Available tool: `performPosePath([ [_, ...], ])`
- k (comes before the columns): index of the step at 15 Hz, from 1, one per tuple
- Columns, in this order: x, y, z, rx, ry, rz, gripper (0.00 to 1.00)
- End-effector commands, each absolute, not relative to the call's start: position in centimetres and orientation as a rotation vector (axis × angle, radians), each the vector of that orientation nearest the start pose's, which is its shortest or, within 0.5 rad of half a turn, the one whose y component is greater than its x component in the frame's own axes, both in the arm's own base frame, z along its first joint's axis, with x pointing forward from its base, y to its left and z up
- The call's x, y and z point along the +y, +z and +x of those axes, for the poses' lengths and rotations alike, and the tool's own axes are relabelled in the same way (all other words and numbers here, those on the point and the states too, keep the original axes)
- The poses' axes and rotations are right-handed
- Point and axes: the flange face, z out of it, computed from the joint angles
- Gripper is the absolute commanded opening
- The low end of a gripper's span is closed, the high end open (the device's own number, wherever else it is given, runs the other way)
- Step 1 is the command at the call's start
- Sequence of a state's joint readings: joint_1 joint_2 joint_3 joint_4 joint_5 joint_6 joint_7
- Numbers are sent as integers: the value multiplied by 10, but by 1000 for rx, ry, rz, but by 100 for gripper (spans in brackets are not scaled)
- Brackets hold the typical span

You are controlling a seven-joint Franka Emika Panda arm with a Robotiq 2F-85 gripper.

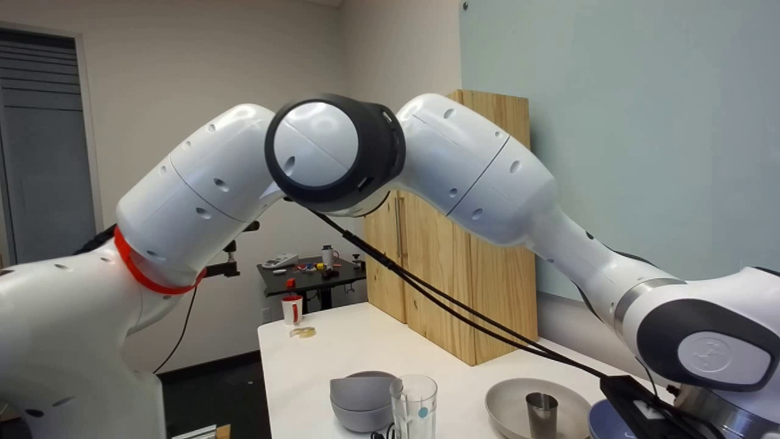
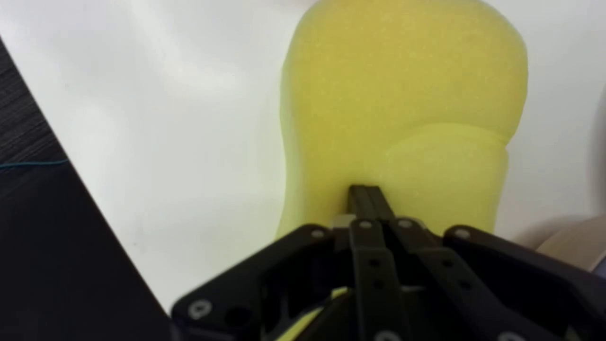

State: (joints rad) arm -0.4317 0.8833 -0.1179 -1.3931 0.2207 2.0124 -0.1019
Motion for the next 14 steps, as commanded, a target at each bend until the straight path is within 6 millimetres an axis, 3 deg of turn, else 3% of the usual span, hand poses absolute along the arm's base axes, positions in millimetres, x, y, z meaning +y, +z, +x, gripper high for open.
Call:
performPosePath([
  [1,-315,150,615,722,296,-2842,0],
  [5,-306,145,606,725,322,-2836,0],
  [11,-319,146,562,849,301,-2793,0],
  [14,-336,149,538,918,292,-2778,0],
])
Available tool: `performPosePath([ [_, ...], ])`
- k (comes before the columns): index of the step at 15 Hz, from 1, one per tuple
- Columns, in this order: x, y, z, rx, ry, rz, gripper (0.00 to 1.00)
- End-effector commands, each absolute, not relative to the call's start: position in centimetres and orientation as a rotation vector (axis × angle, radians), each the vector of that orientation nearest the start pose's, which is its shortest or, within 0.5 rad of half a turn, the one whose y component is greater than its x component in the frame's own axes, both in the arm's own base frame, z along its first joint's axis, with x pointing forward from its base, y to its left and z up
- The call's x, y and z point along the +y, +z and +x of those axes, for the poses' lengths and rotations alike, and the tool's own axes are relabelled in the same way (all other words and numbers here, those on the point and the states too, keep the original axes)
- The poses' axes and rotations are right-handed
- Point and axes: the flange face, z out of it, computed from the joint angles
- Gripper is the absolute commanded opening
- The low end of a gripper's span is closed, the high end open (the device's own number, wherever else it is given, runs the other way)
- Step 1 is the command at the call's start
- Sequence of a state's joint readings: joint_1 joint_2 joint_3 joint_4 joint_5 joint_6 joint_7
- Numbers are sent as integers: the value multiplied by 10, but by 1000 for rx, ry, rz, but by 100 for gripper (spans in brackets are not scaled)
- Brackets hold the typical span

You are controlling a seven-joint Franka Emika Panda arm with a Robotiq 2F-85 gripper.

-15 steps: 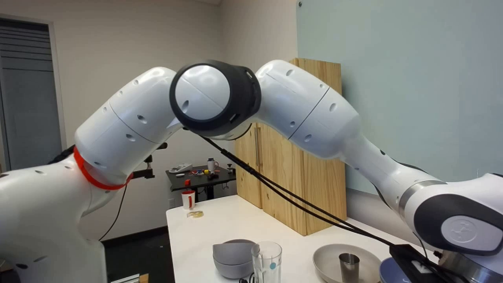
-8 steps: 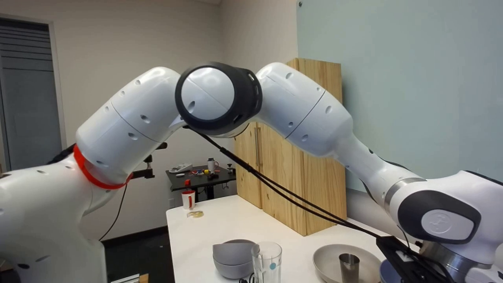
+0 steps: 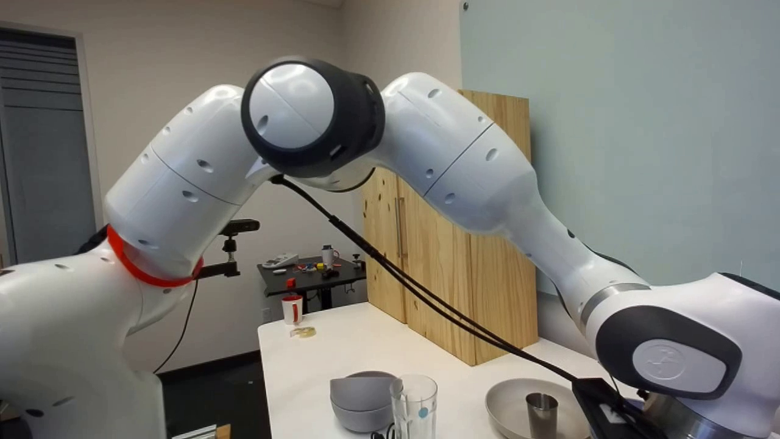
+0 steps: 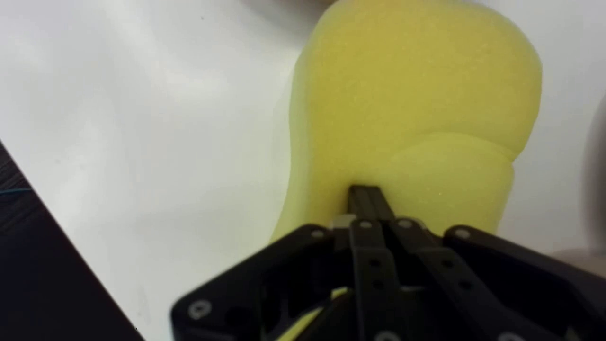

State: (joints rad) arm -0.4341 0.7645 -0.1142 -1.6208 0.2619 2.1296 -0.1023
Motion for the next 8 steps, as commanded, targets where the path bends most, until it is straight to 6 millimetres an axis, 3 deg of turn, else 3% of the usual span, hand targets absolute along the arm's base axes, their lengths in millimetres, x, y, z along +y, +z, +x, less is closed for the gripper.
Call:
performPosePath([
  [1,-340,150,531,935,294,-2775,0],
  [5,-359,159,510,990,282,-2780,0],
  [8,-367,165,504,1009,272,-2784,0],
])
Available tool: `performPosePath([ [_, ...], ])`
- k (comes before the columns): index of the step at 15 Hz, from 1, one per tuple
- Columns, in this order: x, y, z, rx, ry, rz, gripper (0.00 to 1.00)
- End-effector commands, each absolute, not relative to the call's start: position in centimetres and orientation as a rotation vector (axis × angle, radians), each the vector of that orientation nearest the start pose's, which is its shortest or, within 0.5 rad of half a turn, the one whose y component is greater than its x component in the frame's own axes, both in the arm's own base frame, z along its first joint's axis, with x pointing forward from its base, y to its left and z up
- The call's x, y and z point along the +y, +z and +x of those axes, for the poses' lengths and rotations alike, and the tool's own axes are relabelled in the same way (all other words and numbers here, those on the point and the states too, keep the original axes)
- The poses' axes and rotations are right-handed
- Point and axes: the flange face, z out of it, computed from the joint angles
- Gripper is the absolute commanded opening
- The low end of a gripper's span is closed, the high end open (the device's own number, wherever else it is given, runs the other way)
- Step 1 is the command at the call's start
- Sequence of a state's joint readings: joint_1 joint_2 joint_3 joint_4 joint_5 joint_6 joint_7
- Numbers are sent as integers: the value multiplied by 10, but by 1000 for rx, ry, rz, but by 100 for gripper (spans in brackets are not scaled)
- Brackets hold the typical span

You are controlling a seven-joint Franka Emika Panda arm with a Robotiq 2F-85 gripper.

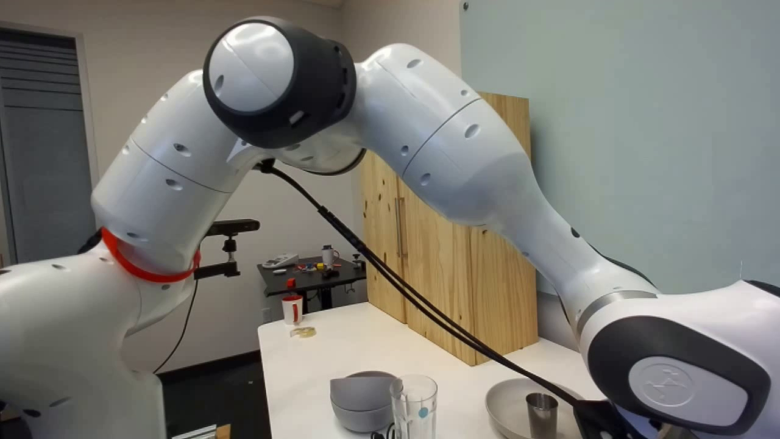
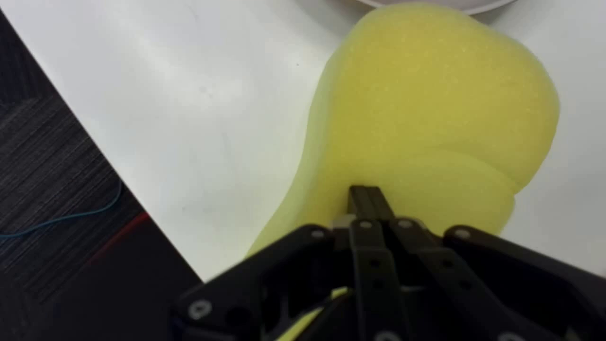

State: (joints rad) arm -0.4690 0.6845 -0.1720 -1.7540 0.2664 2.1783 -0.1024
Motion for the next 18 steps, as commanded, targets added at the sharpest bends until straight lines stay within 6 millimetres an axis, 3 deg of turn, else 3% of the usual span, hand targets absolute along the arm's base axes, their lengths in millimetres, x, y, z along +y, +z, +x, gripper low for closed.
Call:
performPosePath([
  [1,-368,169,505,1010,263,-2789,0],
  [10,-347,177,526,925,230,-2806,0],
  [11,-345,175,527,928,270,-2773,6],
  [12,-341,174,528,898,284,-2771,27],
  [14,-335,180,534,883,292,-2766,40],
  [16,-327,197,549,869,289,-2762,55],
  [18,-317,226,565,862,309,-2758,68],
])
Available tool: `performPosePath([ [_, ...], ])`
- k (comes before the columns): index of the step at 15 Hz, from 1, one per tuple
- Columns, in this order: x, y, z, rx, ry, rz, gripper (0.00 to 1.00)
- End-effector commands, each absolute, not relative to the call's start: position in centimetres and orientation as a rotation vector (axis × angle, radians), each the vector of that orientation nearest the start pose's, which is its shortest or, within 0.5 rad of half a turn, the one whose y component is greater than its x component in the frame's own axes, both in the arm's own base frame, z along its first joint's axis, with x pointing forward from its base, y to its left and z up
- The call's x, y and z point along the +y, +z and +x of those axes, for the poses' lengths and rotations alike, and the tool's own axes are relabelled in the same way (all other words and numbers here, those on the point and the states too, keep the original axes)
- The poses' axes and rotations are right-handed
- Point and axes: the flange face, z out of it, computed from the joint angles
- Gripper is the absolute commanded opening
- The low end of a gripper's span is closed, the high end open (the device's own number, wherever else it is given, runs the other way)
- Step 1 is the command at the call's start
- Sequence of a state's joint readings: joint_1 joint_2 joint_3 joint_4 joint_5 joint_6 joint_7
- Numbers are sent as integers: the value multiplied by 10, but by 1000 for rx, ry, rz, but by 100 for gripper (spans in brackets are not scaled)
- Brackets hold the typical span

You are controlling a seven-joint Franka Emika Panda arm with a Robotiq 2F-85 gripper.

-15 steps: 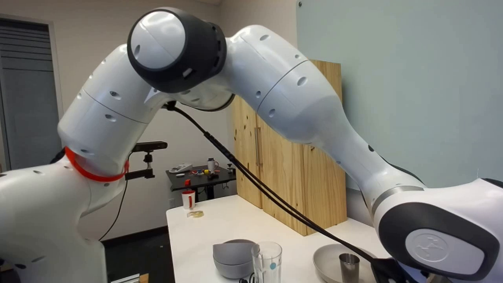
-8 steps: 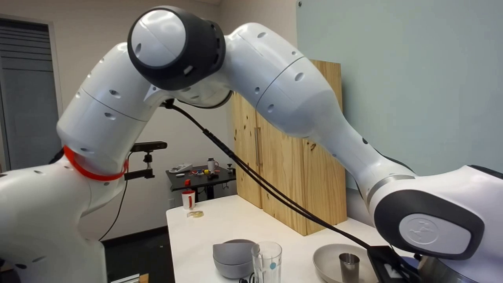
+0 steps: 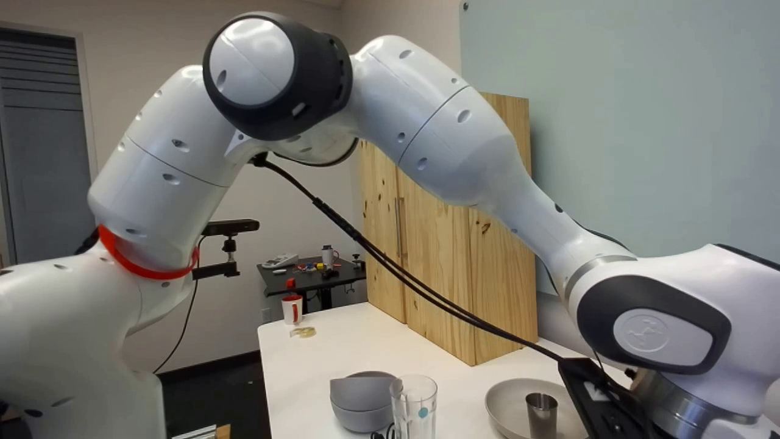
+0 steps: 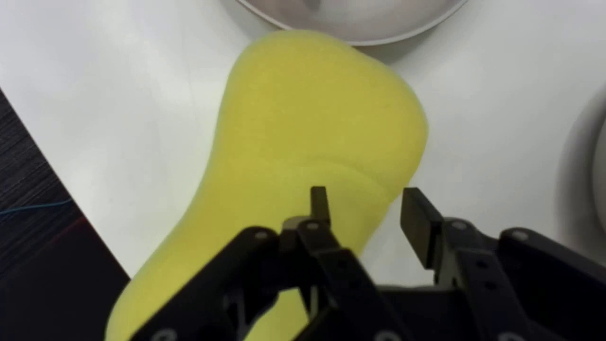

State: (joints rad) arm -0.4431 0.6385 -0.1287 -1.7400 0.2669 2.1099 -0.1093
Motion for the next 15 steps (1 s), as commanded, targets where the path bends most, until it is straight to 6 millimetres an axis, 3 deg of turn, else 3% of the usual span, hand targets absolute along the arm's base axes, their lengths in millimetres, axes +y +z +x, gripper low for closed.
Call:
performPosePath([
  [1,-310,243,574,844,309,-2761,76],
  [4,-269,316,609,832,270,-2807,98],
  [7,-213,366,643,772,235,-2831,100],
  [9,-175,377,655,750,223,-2820,100],
  [12,-130,373,662,741,308,-2784,100],
  [13,-142,384,658,713,240,-2818,100],
  [15,-126,380,660,714,274,-2815,100],
])
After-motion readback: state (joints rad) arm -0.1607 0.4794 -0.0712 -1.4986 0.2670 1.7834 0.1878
